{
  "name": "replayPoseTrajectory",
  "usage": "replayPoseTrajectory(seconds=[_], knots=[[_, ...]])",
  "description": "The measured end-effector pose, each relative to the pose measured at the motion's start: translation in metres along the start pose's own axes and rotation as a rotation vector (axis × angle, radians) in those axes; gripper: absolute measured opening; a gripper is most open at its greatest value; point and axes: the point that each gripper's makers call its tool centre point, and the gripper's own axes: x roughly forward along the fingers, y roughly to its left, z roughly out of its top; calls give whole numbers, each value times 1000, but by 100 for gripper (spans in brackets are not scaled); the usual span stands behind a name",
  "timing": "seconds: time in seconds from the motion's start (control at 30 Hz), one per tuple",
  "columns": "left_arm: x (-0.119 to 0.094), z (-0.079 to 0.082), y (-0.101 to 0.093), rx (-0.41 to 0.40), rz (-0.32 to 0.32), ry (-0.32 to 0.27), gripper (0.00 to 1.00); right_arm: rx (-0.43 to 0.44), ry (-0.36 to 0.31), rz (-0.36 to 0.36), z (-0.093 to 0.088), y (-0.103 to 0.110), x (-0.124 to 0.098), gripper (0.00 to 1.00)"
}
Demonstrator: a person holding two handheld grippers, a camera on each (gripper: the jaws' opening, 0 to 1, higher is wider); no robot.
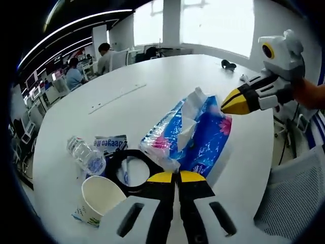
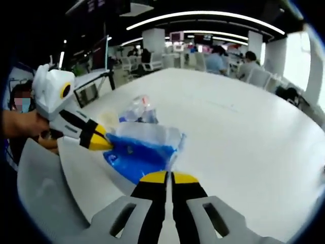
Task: Arrange the tabletop items into an orderly group along one side of the table until the central work area is clear of visible clutter.
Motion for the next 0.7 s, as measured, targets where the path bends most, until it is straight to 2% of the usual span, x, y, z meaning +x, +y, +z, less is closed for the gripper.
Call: replayPoseTrajectory(seconds=[0.37, 0.7], knots=[[3, 13, -8, 5, 4, -2, 1, 53, -27, 7, 0, -14, -7, 0], [16, 25, -11, -13, 11, -6, 1, 52, -19, 7, -2, -31, -8, 0]])
